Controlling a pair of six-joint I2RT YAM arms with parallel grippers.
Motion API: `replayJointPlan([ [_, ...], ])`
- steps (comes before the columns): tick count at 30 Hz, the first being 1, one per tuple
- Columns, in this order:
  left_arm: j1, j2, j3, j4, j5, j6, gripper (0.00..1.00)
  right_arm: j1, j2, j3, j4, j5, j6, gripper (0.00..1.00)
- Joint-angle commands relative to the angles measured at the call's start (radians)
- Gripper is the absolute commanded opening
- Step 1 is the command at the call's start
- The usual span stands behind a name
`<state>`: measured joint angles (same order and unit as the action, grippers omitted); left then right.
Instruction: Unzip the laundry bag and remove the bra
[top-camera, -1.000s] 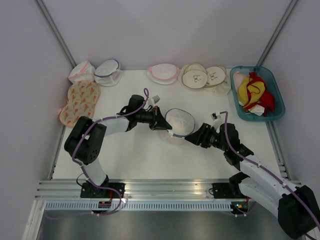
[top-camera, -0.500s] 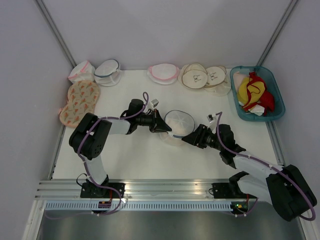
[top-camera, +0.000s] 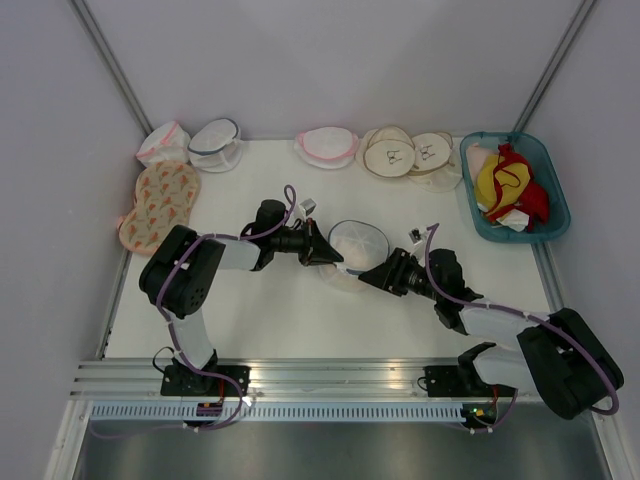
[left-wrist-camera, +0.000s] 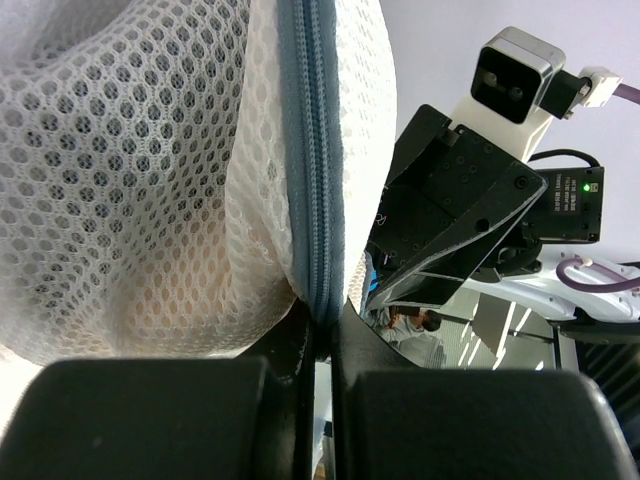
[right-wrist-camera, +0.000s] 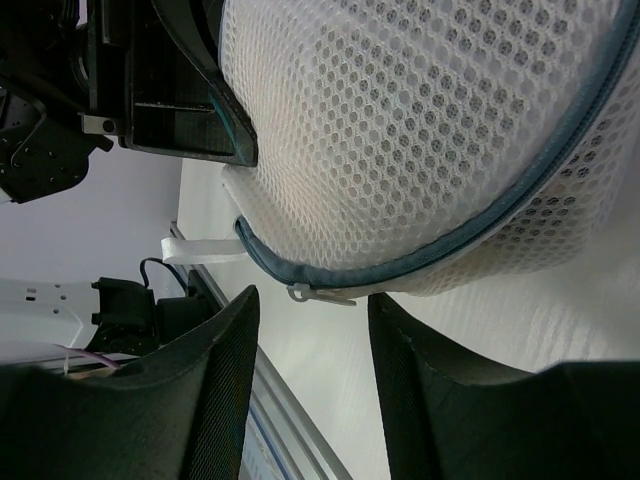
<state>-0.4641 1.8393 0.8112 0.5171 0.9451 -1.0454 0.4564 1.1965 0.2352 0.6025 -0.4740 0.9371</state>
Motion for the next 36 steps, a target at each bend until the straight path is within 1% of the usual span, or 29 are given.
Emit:
replayJointPlan([
  [1, 0.001, 0.023, -0.021, 0.021, -0.008, -0.019, 0.02, 0.01, 0.028, 0.013, 0.117, -0.006, 0.008, 0.52],
  [3, 0.001, 0.021, -0.024, 0.027, -0.006, -0.024, 0.02, 0.016, 0.038, 0.012, 0.126, -0.005, 0.009, 0.52],
  [8, 0.001, 0.026, -0.029, 0.035, -0.005, -0.03, 0.02, 0.018, 0.043, 0.013, 0.154, -0.008, 0.026, 0.46],
  [11, 0.001, 0.031, -0.033, 0.047, -0.003, -0.034, 0.02, 0.018, 0.026, 0.013, 0.157, -0.011, 0.031, 0.39],
  [12, 0.001, 0.032, -0.035, 0.049, -0.003, -0.034, 0.02, 0.018, 0.023, 0.013, 0.151, -0.012, 0.031, 0.38],
  [13, 0.001, 0.032, -0.037, 0.049, -0.003, -0.034, 0.02, 0.018, 0.017, 0.015, 0.148, -0.014, 0.032, 0.35],
  [16, 0.002, 0.035, -0.038, 0.058, -0.002, -0.039, 0.02, 0.018, -0.001, 0.016, 0.119, -0.015, 0.026, 0.29],
  [21, 0.002, 0.046, -0.041, 0.073, 0.003, -0.048, 0.02, 0.019, -0.035, 0.015, 0.082, -0.02, 0.026, 0.23],
  [23, 0.002, 0.049, -0.044, 0.086, 0.004, -0.054, 0.02, 0.018, -0.051, 0.016, 0.057, -0.02, 0.025, 0.22],
  [24, 0.002, 0.051, -0.047, 0.089, 0.004, -0.057, 0.02, 0.018, -0.069, 0.016, 0.033, -0.018, 0.022, 0.2],
  [27, 0.002, 0.051, -0.049, 0.093, 0.006, -0.059, 0.02, 0.018, -0.1, 0.019, -0.01, -0.009, 0.012, 0.17],
  [28, 0.002, 0.051, -0.049, 0.095, 0.006, -0.059, 0.02, 0.018, -0.106, 0.019, -0.016, -0.011, 0.012, 0.14],
  [32, 0.004, 0.049, -0.05, 0.093, 0.007, -0.058, 0.02, 0.018, -0.135, 0.024, -0.052, -0.009, 0.008, 0.08],
  [36, 0.004, 0.049, -0.049, 0.083, 0.009, -0.042, 0.02, 0.019, -0.169, 0.033, -0.133, -0.002, -0.006, 0.0],
])
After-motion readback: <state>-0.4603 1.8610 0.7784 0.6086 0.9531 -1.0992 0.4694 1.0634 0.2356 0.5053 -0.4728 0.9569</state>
